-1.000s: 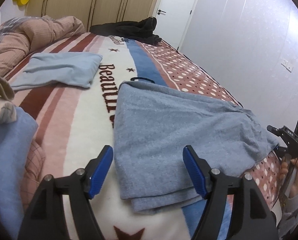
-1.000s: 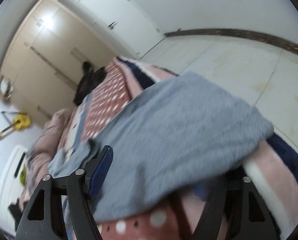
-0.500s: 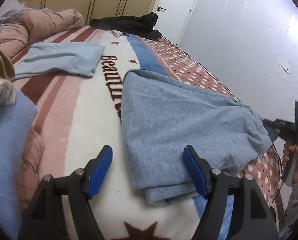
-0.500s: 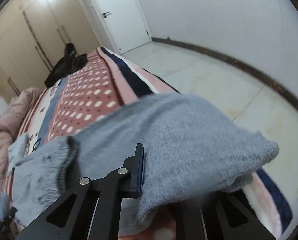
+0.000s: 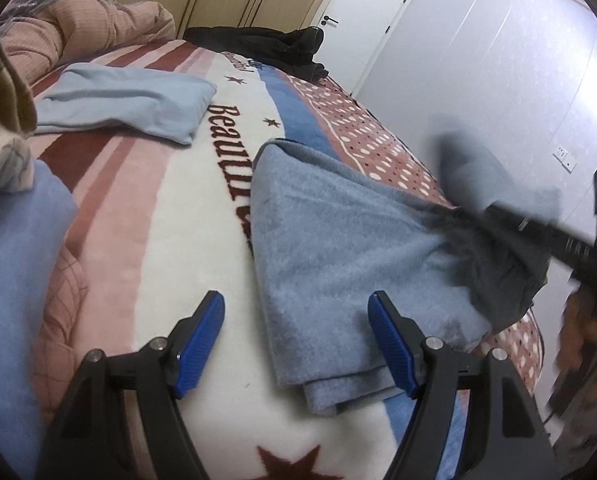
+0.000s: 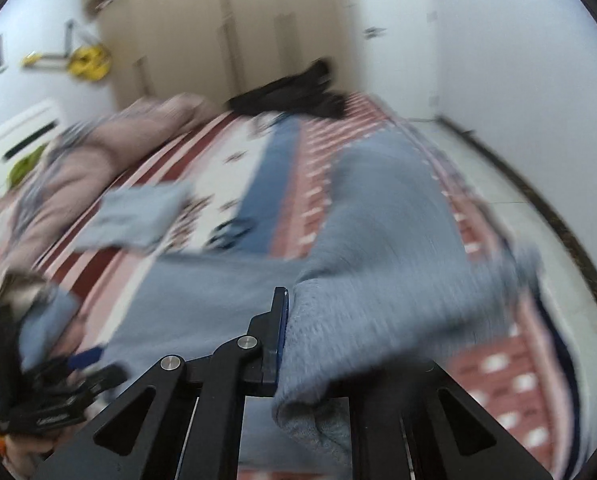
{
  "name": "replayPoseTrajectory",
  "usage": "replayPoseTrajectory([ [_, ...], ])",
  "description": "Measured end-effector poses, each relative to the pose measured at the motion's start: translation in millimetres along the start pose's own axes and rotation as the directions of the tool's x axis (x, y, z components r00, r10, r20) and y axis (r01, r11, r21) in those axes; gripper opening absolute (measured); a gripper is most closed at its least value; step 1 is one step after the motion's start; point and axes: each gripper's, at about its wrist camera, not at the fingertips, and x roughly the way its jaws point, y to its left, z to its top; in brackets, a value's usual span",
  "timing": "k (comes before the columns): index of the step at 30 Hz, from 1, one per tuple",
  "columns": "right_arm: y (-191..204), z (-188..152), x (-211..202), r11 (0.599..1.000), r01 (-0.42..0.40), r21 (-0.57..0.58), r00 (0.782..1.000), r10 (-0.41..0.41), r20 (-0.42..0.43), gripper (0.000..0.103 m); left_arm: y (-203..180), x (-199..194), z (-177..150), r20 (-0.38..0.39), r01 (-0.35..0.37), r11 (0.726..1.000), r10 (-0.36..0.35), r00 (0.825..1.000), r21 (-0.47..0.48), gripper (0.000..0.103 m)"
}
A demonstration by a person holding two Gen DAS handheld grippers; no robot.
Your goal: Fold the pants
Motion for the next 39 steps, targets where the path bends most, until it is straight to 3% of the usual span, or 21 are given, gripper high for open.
replayPoseTrajectory([
  [3,31.0,-14.8,17.1,0.995,-0.052,-0.081,0.998,0.048,-0.048,0.004,3.0,-2.4,4.4,0.012,0.017,1.000,-0.016,1.000,-0.025,0.071],
  [6,45.1,-27.6,39.3,0.992,-0.037,-0.121,0.994,0.024,-0.106,0.005,4.1,-3.4,6.0,0.011,0.022,0.999,-0.021,1.000,-0.030,0.071],
  [10,46.8,-41.0,47.0,0.991,-0.028,-0.134,0.992,0.012,-0.124,0.005,3.4,-2.5,5.4,0.005,0.023,0.999,-0.023,1.000,-0.023,0.072],
  [14,47.9,-46.5,33.6,0.987,-0.087,-0.138,0.992,0.073,-0.106,0.005,3.6,-2.6,5.6,0.004,0.024,0.999,-0.024,1.000,-0.023,0.072],
  [19,56.4,-59.6,50.8,0.979,-0.068,-0.189,0.983,0.033,-0.182,0.009,3.9,-4.8,6.9,0.002,0.024,0.999,-0.024,1.000,-0.035,0.072],
  [21,57.1,-61.8,51.1,0.978,-0.073,-0.194,0.982,0.037,-0.185,0.018,2.1,-9.4,7.1,0.009,0.024,0.999,-0.024,1.000,-0.021,0.077],
  [24,55.6,-61.5,34.7,0.971,-0.155,-0.182,0.976,0.122,-0.181,0.034,0.0,-13.5,6.7,0.013,0.044,0.999,-0.044,0.999,-0.018,0.080],
  [31,20.7,-65.9,-18.0,0.958,-0.252,-0.133,0.963,0.235,-0.133,0.040,-17.0,-30.2,11.8,0.044,0.093,0.996,-0.093,0.995,0.008,0.080],
  [35,-17.0,-64.9,-47.9,0.961,-0.256,-0.106,0.966,0.251,-0.061,0.049,-42.8,-38.0,21.8,0.046,0.097,0.993,-0.101,0.994,0.068,0.080],
  [39,-55.8,-61.1,-57.0,0.973,-0.227,-0.044,0.974,0.227,-0.004,0.049,-73.9,-24.2,31.6,0.015,0.111,0.987,-0.113,0.993,0.115,0.080],
])
